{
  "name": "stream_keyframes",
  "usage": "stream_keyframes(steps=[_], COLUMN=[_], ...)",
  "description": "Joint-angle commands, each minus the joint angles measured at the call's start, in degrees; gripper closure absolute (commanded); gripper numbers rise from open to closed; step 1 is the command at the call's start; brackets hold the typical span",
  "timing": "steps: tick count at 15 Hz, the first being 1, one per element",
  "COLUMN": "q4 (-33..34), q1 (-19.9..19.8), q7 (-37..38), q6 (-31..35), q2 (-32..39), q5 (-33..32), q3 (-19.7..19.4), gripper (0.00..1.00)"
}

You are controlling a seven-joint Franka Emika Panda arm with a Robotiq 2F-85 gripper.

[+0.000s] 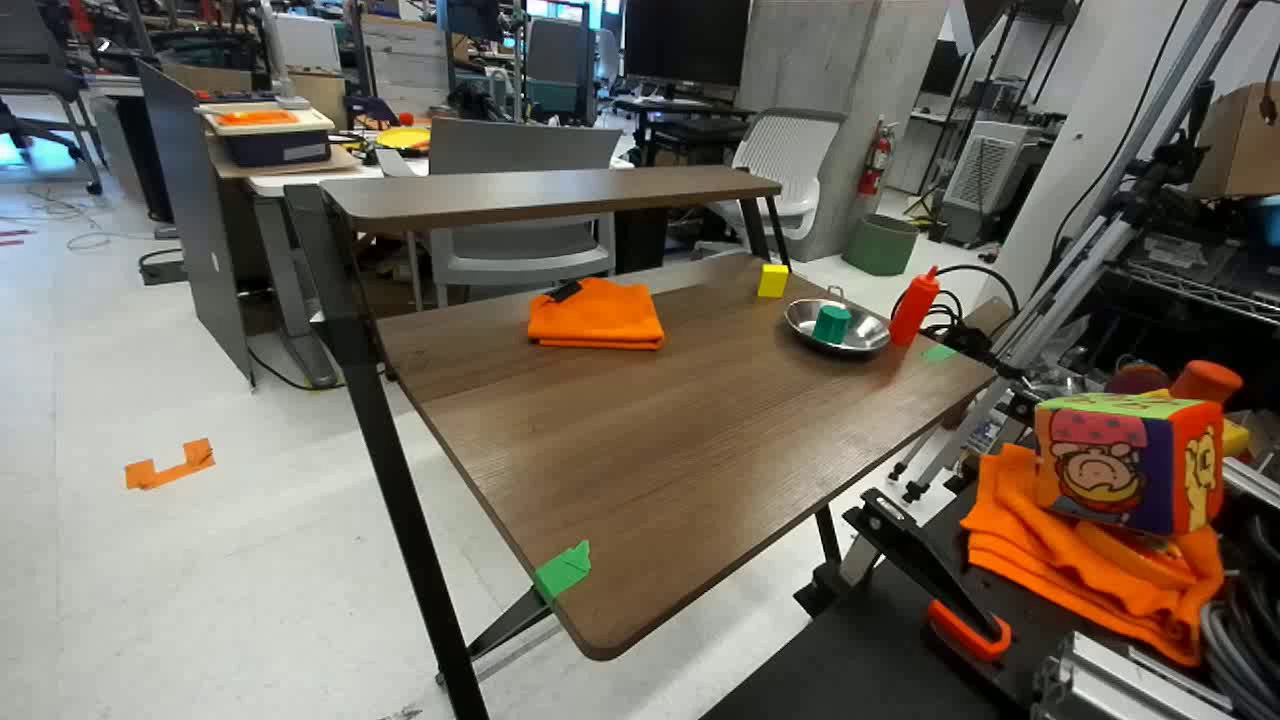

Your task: Take the green block on the pan and put it on the table

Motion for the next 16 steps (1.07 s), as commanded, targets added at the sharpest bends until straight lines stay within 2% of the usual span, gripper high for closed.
stream_keyframes(steps=[1, 6, 9, 13, 16], q4=[0.13, 0.14, -1.17, -4.75, -8.47], q1=[-1.22, -1.22, -2.72, -5.71, -8.6], q7=[-0.6, -0.6, -1.5, -4.08, -4.39], q6=[-0.25, -0.25, 3.96, 15.52, 27.89], q2=[-0.06, -0.06, 0.24, 1.62, 5.84], q5=[0.4, 0.4, -2.6, -8.68, -13.1], q3=[0.85, 0.85, 0.6, -1.41, -2.97], gripper=[0.0, 0.0, 0.0, 0.0, 0.0])
